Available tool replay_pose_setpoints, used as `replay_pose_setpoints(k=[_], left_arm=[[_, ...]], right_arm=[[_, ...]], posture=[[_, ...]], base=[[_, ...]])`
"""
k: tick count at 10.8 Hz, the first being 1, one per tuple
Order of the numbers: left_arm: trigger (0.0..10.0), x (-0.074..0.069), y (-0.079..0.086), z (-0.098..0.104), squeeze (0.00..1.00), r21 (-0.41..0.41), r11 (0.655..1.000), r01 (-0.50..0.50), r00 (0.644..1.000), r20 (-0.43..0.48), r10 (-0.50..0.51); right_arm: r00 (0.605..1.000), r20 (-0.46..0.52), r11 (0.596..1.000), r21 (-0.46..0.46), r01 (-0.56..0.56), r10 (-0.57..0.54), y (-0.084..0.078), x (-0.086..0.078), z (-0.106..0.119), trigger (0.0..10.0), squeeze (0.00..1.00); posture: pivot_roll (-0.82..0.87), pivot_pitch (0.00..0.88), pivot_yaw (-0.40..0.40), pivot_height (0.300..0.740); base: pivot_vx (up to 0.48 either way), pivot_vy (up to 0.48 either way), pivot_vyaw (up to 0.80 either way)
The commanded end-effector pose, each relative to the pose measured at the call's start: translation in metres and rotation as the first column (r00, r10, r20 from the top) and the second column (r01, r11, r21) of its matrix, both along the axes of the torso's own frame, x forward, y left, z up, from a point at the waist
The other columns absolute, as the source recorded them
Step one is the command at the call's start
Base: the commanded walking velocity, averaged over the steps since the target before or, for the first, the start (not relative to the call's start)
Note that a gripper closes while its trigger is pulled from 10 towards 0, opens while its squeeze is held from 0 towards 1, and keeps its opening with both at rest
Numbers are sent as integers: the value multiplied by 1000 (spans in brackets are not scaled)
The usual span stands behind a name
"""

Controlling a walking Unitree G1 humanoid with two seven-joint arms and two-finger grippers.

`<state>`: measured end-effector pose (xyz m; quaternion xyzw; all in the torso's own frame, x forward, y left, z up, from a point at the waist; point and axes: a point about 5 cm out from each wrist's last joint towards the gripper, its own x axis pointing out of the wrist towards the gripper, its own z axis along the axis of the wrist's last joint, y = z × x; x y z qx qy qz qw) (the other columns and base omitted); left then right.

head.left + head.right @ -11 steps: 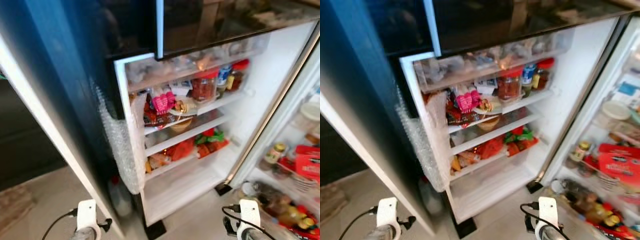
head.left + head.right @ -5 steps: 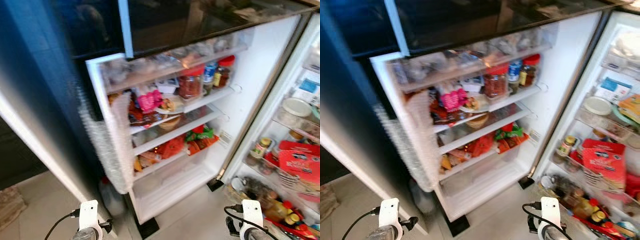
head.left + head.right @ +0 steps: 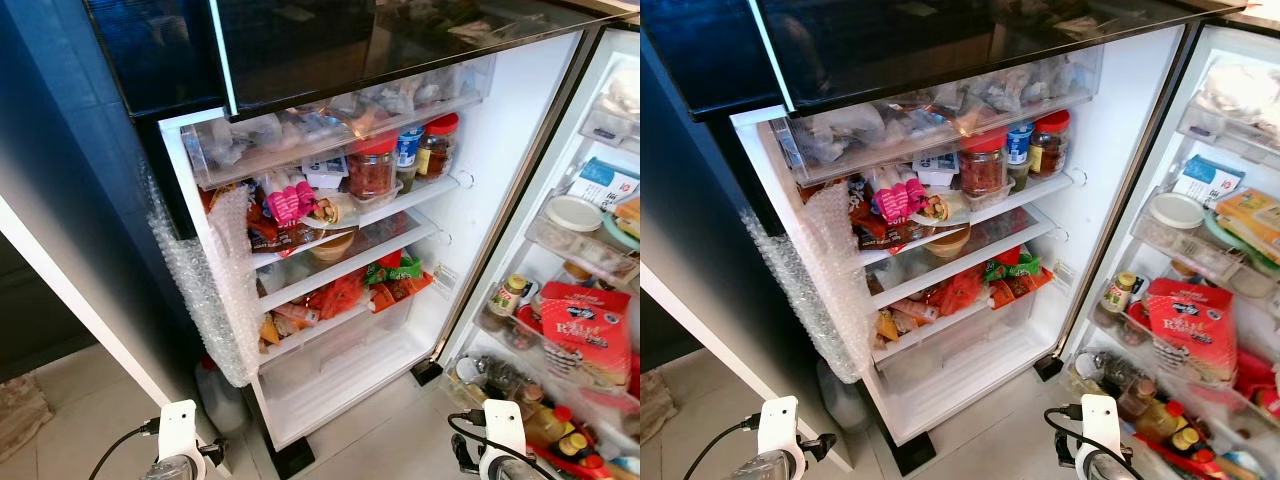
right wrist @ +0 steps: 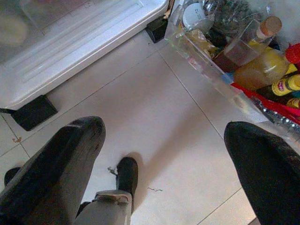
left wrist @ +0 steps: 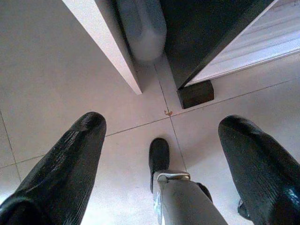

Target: Restocking fridge

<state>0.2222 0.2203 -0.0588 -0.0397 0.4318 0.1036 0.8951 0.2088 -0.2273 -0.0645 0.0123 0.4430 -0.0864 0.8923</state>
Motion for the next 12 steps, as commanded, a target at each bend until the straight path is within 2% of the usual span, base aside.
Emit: replay_pose_setpoints(k=[1,9,12], left_arm=[[10000,-3,0,-2,0,-2,1000,2,1000,-8,-2],[10000,-1,0,-1,0,-12,1000,-15,1000,0,15],[10000,-1,0,-1,0,-15,1000,-18,1000,1,18]], right_arm=[[1000,-14,1000,-2,-4,4,-1,-3,-2,10000,0],[1000,-11,1000,0,-8,8,-1,-2,-1,10000,0],[1000,-11,1000,0,-9,9,-1,-1,-1,10000,0]], posture=[[-5,0,18,740],[1,0,14,740],[1,0,14,740]], base=[[0,0,0],[0,0,0],[-284,0,0]])
